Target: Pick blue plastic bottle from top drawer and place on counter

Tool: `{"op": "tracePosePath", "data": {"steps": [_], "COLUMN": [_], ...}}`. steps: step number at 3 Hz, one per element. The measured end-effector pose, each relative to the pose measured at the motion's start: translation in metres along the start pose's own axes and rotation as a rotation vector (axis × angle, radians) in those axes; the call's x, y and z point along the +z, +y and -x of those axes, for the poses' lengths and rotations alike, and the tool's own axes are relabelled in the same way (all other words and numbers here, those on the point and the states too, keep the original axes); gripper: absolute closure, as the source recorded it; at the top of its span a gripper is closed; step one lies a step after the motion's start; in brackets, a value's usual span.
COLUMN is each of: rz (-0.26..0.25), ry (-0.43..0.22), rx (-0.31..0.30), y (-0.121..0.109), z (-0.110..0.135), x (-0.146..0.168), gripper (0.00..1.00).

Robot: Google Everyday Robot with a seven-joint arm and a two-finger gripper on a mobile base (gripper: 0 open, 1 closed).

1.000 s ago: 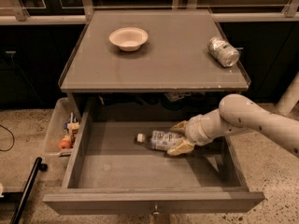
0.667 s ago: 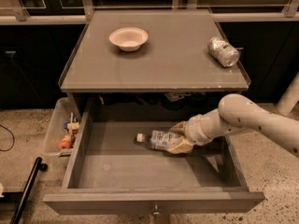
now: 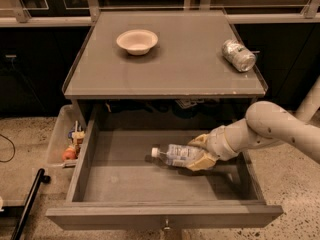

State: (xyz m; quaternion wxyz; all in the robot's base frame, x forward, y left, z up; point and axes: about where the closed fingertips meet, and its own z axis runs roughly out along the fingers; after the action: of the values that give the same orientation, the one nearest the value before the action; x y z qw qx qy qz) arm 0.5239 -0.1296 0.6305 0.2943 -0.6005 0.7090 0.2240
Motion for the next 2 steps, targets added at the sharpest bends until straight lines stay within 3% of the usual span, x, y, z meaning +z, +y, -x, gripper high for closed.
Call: {"op": "tracePosePath", "data": {"steps": [1,2], "rz": [0.011,-0.015], "ry": [-0.009,0.03], "rx": [-0.013,-0.034], "y": [0.014,0.015], "z": [0.011,0.028], "x": [-0.033,-0.073], "gripper": [1.0,1.0]}}
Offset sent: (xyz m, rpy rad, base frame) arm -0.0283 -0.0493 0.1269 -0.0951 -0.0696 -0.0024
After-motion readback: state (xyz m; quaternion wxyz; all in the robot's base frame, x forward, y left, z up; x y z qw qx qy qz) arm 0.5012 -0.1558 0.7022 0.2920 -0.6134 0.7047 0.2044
